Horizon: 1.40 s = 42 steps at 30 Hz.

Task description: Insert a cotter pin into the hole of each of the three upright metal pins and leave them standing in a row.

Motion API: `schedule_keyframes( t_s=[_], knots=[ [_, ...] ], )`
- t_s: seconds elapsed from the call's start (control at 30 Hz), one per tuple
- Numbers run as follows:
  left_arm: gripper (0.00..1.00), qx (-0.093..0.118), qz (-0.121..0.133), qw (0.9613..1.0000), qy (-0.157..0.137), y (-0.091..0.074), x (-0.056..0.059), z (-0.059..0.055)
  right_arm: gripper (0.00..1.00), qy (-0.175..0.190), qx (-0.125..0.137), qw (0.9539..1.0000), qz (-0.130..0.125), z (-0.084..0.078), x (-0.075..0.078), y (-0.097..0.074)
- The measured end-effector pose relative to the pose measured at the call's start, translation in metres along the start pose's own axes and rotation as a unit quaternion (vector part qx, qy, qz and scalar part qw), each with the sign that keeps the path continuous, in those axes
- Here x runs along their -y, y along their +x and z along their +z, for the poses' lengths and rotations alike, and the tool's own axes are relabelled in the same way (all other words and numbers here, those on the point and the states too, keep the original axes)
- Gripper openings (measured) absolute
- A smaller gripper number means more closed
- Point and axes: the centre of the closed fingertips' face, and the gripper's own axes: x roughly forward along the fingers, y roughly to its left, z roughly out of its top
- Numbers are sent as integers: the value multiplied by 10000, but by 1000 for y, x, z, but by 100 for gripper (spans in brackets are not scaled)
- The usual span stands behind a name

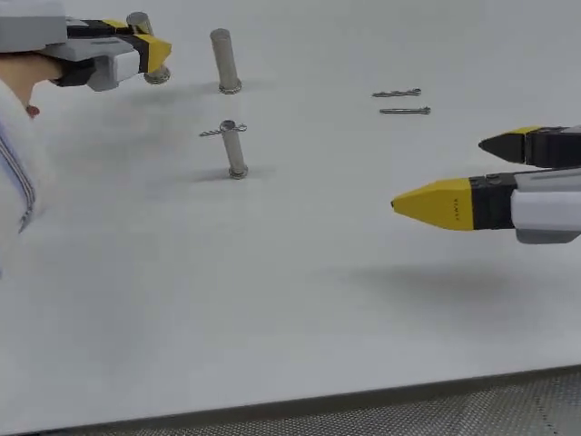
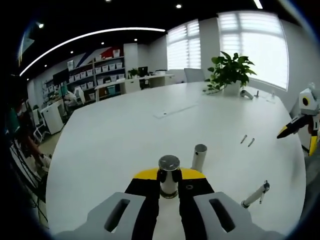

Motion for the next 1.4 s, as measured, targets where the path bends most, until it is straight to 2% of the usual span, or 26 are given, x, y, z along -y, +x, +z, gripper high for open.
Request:
schedule_keyframes(
  t_s=[0.17,0.3,0.4,0.47,0.53,0.57,0.6,0.63,0.77,0.87,0.93,1.1,1.2,1.4],
  knots=[
    [9,126,-30,9999,91,-22,11,13,91,-23,65,10000,11,4,-2,-3],
    [9,237,-168,9995,104,-37,24,23,90,-56,99,9999,19,7,2,-3],
    [9,305,-301,9990,139,-46,37,30,90,-80,125,9999,23,8,1,-4],
    [9,322,-394,9985,220,-51,47,34,90,-90,145,9999,19,9,1,-5],
    [9,403,-494,9970,440,-56,57,39,90,-101,160,9998,23,9,-1,-5],
    [9,412,-499,9971,410,-58,62,40,90,-108,167,9998,31,9,-2,-6],
    [9,417,-510,9970,412,-59,64,40,90,-106,165,9998,32,9,-2,-6],
    [9,414,-606,9965,409,-62,73,40,90,-112,166,9998,37,8,-3,-6],
    [9,388,-791,9948,519,-67,96,37,90,-128,176,9998,34,8,-4,-6],
    [9,509,-1044,9921,473,-70,115,37,90,-139,184,9997,51,9,-2,-5],
    [9,510,-1098,9918,407,-70,121,36,90,-152,181,9997,61,9,-3,-5],
    [9,422,-1216,9903,518,-69,142,28,90,-198,142,9997,99,7,-5,-5],
    [9,380,-1300,9897,460,-69,154,24,90,-235,110,9996,122,6,-7,-4],
    [9,320,-1425,9887,352,-62,169,15,90,-291,80,9994,161,6,-10,-2]
  ],
)
